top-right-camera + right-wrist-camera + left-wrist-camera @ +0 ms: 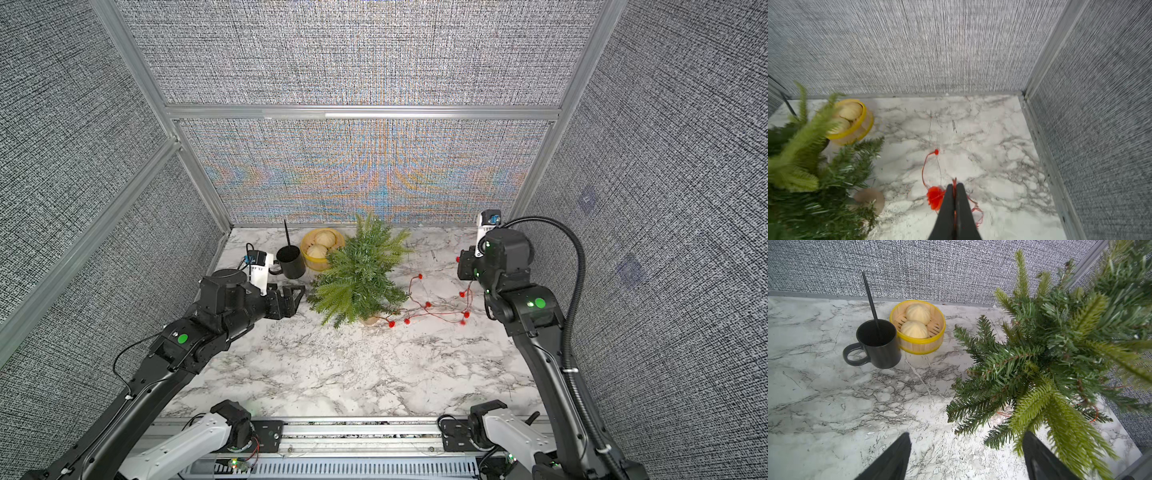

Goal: Remove string lights from the small christmas tree
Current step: Place the light string at the center of the board.

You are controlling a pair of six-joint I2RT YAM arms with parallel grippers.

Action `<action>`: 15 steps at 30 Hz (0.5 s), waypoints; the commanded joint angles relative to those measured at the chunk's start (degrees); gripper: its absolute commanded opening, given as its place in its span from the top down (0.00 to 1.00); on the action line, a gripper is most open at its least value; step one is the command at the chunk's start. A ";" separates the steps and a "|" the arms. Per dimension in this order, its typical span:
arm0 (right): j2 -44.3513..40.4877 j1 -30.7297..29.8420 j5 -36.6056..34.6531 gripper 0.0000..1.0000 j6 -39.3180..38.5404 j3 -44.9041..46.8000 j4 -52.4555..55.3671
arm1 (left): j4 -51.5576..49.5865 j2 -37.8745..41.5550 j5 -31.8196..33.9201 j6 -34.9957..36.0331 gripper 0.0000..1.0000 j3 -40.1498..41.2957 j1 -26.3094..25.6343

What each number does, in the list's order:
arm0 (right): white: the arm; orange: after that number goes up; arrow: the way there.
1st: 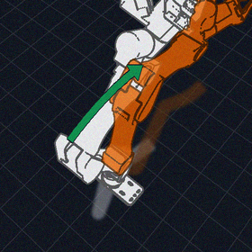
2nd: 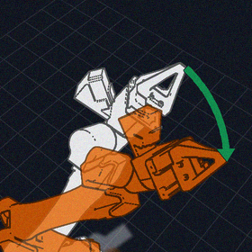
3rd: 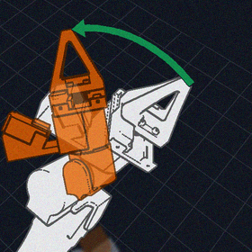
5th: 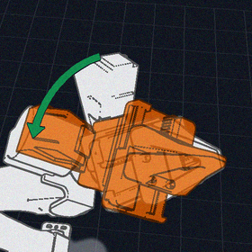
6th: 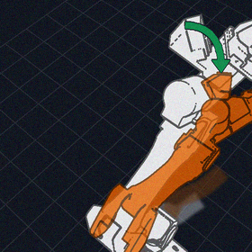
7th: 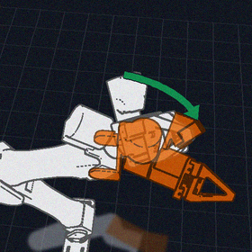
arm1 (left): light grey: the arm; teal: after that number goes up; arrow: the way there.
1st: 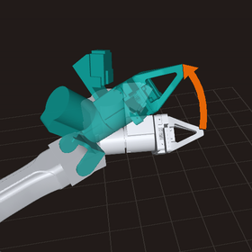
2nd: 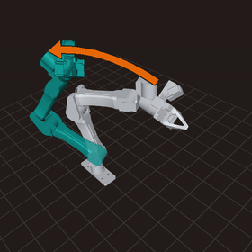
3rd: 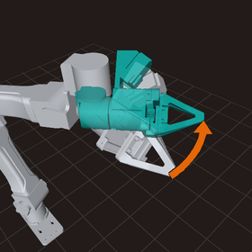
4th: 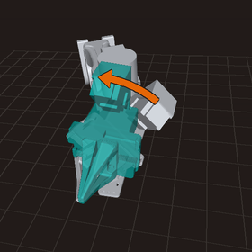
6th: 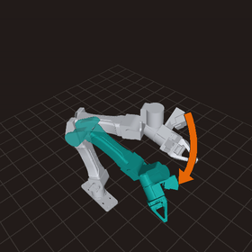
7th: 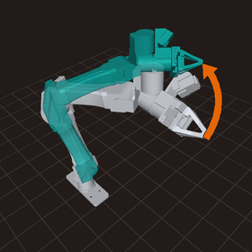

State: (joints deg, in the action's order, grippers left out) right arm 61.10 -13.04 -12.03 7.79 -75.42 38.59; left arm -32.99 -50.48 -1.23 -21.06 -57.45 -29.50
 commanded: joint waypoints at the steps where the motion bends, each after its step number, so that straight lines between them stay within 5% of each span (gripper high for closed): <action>1: 1.48 0.45 -1.12 1.00 2.51 2.65 -3.65 | 0.39 0.19 -0.10 0.04 0.16 0.28 0.05; 15: 16.07 6.90 6.22 1.00 11.97 17.90 -15.11 | 0.91 -1.01 -0.43 -0.11 0.16 1.01 0.01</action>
State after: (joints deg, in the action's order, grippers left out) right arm 74.50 -6.85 -8.45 16.78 -58.15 27.14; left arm -32.95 -51.09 -1.48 -21.26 -56.34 -29.50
